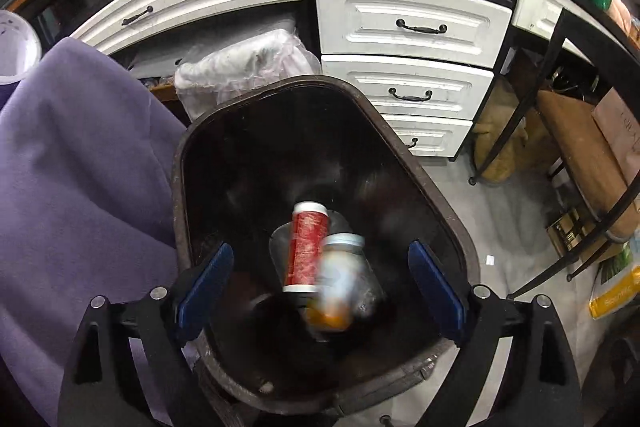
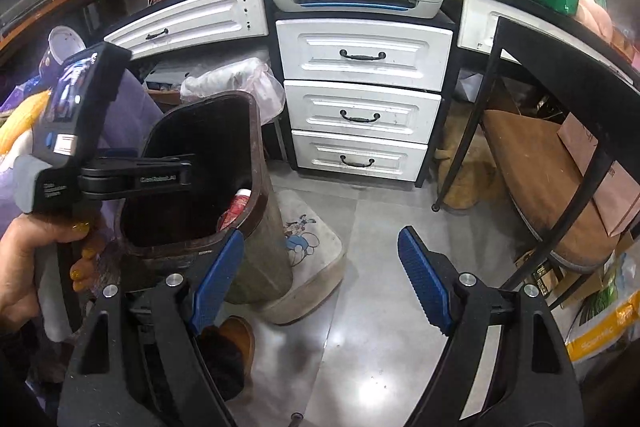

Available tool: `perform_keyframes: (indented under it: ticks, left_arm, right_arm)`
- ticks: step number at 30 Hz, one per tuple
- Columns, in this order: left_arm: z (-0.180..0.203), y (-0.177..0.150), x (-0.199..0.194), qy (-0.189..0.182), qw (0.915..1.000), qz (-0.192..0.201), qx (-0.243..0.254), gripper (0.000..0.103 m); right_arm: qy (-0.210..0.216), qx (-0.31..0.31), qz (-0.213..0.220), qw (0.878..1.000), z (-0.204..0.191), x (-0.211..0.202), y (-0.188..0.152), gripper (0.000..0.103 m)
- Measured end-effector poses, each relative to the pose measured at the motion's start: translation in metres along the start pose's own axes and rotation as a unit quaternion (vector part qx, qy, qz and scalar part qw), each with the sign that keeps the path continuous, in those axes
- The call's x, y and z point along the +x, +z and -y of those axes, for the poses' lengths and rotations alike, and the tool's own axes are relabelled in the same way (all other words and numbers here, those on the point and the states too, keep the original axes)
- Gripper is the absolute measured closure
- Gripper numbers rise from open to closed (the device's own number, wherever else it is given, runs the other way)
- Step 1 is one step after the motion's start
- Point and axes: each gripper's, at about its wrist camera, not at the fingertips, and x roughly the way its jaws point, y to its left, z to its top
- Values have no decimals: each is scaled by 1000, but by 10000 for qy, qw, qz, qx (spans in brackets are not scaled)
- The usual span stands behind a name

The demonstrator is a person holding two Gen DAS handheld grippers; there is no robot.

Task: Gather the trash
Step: 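Open the left tool over the bin while the right tool releases the canister into it, then grasp the yellow foam net with the left tool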

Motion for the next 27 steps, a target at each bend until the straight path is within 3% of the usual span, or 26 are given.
perform_keyframes:
  ticks: [5, 12, 20, 27]
  left_arm:
    - [-4, -3, -30, -254, 9993, 220, -192, 15]
    - [-1, -12, -93, -433, 9952, 876, -58, 12]
    - [-14, -32, -159, -408, 9898, 1365, 20, 10]
    - [-38, -50, -214, -208, 9832, 1798, 249, 6]
  right_arm:
    - [-8, 61, 64, 10000, 2, -6, 2, 24]
    - [-17, 35, 154, 9999, -5, -16, 3, 24]
    - [137, -143, 180, 9996, -23, -25, 8, 24]
    - [521, -459, 325, 9971, -62, -41, 20, 24]
